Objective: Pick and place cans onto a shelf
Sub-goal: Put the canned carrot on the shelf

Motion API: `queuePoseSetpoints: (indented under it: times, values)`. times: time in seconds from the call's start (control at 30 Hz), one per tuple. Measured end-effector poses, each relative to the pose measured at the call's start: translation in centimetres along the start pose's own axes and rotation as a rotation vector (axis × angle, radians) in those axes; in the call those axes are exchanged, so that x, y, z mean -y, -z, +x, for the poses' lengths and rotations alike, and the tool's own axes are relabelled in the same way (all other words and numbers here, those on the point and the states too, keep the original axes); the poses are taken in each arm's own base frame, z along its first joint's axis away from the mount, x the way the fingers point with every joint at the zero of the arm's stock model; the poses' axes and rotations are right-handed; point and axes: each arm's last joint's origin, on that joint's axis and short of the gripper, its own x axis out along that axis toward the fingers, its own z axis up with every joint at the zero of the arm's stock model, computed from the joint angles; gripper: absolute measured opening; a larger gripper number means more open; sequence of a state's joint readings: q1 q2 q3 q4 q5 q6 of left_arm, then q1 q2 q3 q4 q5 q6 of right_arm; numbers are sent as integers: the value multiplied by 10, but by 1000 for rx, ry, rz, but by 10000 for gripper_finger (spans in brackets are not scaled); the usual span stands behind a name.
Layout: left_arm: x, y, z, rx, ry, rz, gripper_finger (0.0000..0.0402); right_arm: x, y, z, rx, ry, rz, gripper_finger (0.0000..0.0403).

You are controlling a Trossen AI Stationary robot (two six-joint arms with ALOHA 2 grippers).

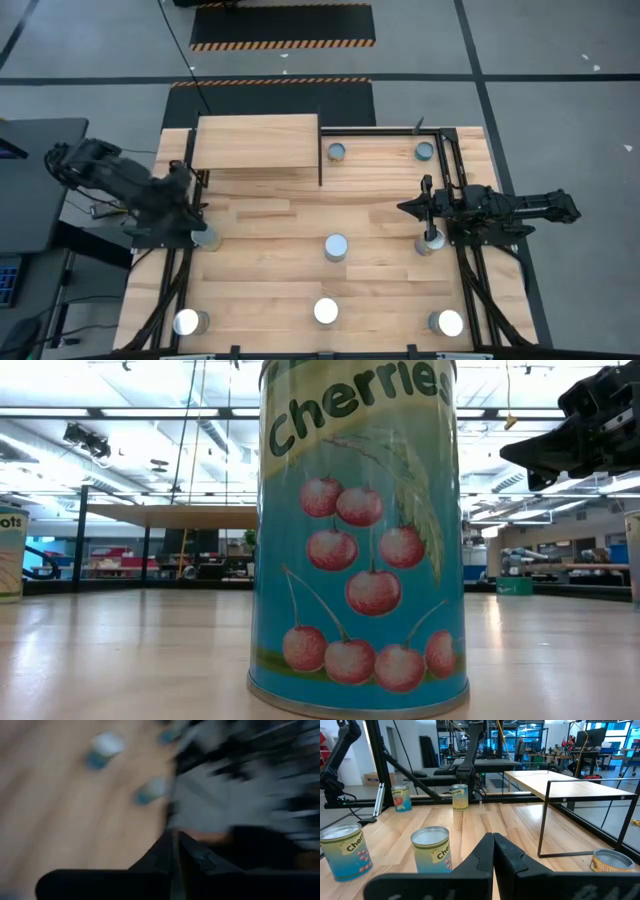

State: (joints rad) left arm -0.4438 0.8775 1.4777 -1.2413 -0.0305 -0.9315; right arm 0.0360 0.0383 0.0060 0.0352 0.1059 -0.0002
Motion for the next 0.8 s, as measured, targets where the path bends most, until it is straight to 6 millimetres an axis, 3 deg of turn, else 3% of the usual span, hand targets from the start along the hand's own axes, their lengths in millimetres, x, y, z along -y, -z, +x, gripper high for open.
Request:
queuePoseSetpoints:
  times: [0.17,0.4,0.6,0.8]
  values:
    - [-20,14,2,-192,-306,-50,85,0,0,0,0,0,0,10]
    - [-31,24,20,-239,-381,-147,234,0,0,0,0,0,0,10]
    - [-53,41,57,-326,-530,-153,358,0,0,0,0,0,0,10]
    - [-83,60,99,-449,-676,-174,390,0,0,0,0,0,0,9]
